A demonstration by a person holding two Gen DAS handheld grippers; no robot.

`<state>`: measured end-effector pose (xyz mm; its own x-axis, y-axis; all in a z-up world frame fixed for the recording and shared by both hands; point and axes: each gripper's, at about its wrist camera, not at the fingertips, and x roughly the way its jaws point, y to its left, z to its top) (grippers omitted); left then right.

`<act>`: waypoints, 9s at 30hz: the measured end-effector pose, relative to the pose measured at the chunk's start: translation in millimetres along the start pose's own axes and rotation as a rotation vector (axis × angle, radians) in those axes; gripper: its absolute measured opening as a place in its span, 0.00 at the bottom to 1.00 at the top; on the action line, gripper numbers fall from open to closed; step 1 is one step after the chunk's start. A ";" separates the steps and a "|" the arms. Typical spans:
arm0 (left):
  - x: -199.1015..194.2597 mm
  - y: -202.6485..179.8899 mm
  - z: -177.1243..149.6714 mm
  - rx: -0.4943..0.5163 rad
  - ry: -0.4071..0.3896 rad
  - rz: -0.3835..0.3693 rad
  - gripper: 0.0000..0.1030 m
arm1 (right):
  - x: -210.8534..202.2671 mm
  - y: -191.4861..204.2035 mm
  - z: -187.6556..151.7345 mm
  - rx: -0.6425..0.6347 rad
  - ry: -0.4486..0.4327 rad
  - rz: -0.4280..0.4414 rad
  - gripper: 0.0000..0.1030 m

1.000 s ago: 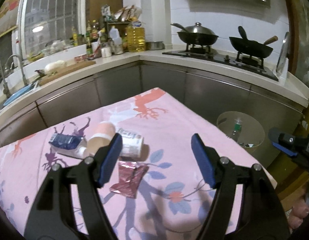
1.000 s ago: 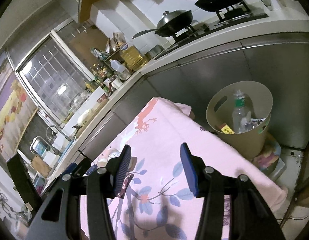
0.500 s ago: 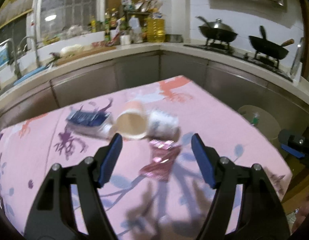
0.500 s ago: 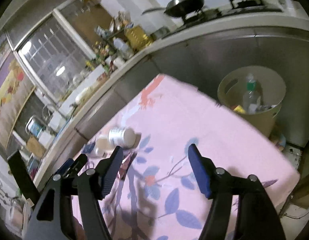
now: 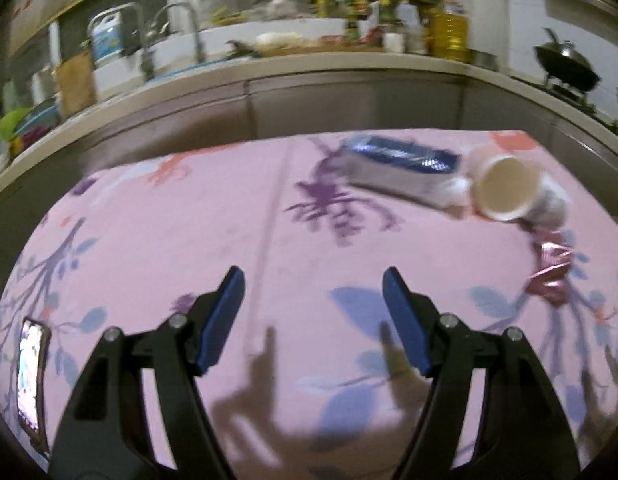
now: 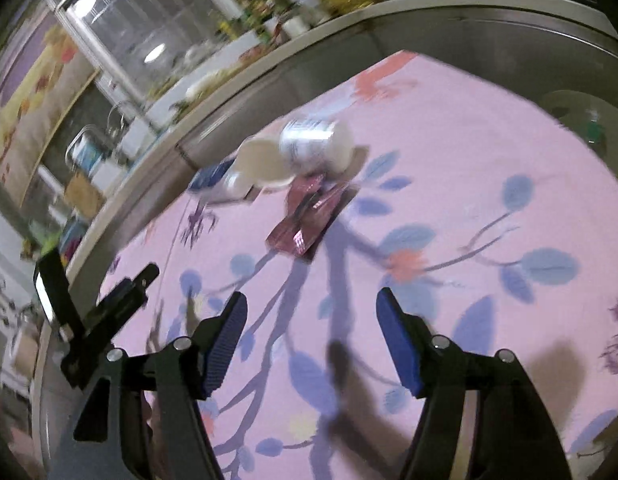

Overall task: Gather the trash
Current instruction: 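Move both open tools back over the trash on the table, then grasp pink foil wrapper with left tool while right tool grasps white yogurt cup, then lift wrapper and yogurt cup off the table with both tools, then carry wrapper and yogurt cup over the beige bin and open both tools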

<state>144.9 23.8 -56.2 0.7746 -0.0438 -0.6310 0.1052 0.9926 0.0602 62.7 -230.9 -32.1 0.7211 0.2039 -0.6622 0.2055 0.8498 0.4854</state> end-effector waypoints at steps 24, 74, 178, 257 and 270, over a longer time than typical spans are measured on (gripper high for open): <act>27.7 43.1 -5.4 -0.096 0.052 -0.021 0.67 | 56.1 75.2 -7.1 -0.191 0.073 -0.031 0.60; 9.6 -43.3 19.6 0.008 0.069 -0.424 0.80 | 56.0 -4.0 105.1 0.017 -0.144 0.007 0.56; -33.6 -103.3 -25.1 0.166 0.183 -0.430 0.31 | 14.7 -2.3 -37.0 -0.396 0.068 0.061 0.26; -4.8 -487.0 61.5 0.526 0.248 -0.816 0.29 | -99.1 -281.0 88.8 0.200 -0.244 -0.240 0.04; 28.4 -545.7 58.0 0.502 0.381 -0.841 0.52 | -78.4 -325.7 101.5 0.190 -0.153 -0.408 0.27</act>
<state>145.7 -525.7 -62.2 0.0939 -0.5722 -0.8147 0.8321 0.4944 -0.2513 6.4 -573.0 -80.3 0.6425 -0.2147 -0.7355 0.5998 0.7383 0.3084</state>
